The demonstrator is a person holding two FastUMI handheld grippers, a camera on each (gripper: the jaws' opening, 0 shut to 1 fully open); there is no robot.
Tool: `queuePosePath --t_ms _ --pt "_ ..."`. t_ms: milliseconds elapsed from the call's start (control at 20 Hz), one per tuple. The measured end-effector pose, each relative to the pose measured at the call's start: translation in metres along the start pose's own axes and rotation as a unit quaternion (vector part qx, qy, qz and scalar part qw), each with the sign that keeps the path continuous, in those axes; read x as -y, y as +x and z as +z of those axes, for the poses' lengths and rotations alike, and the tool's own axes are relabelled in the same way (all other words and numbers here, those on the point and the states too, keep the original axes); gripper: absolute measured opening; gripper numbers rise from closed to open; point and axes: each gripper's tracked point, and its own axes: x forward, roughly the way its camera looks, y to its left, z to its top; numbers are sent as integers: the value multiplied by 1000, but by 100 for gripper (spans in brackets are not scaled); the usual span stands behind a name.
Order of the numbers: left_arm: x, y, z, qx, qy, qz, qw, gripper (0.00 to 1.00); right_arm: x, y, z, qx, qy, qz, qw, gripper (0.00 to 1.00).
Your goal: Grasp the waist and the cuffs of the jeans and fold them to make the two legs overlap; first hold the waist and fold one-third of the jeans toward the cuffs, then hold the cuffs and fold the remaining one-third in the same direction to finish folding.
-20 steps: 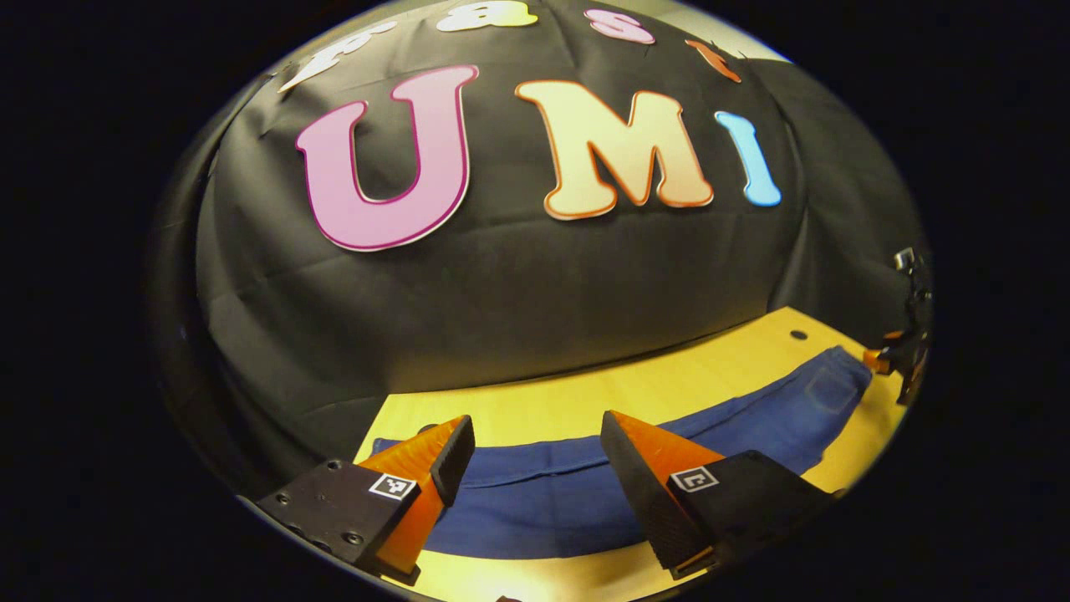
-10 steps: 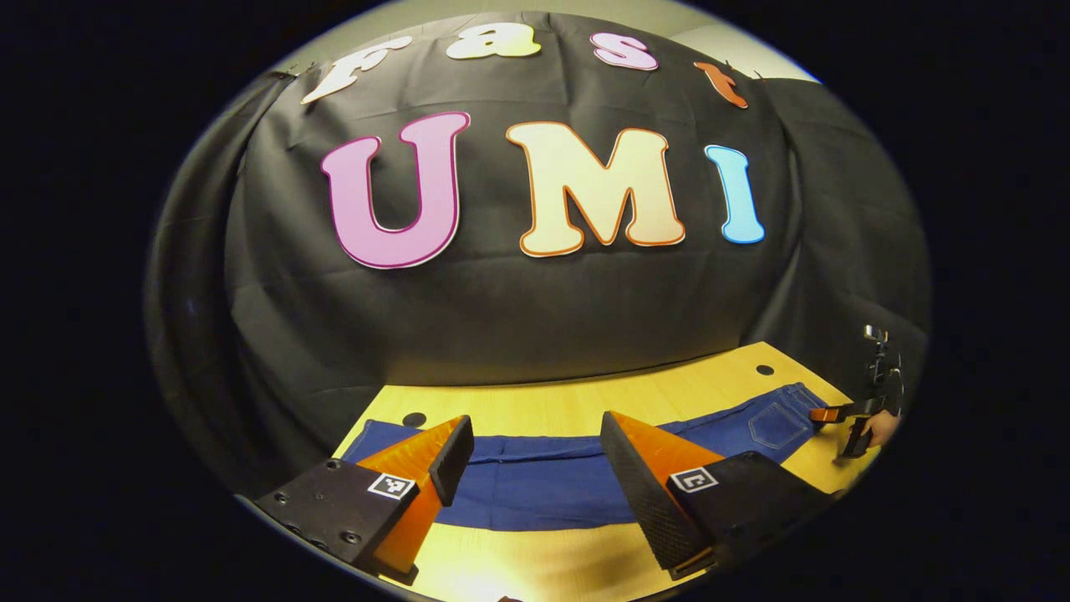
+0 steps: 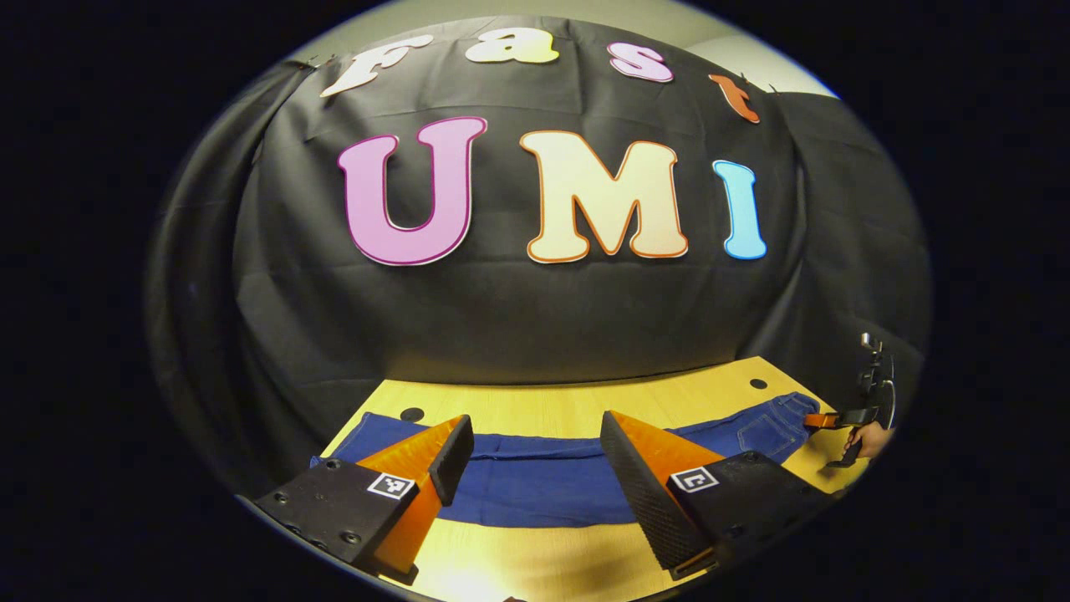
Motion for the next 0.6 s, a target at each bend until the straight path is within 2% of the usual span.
queuePosePath --t_ms 150,200,250,550,600 --pt "-23 -6 -1 4 -17 7 1000 95 -38 -18 39 36 25 22 999 4" --pt "-30 -6 -3 1 -21 7 1000 100 -55 -27 49 50 29 31 998 4" --pt "-39 -5 -5 -4 -20 9 1000 95 -71 -36 58 60 26 39 997 4" --pt "-93 -8 -3 -5 -14 11 1000 95 -183 -92 84 114 -6 93 989 4" --pt "-102 -8 -3 -5 -12 11 1000 100 -204 -97 82 120 -11 100 988 2"
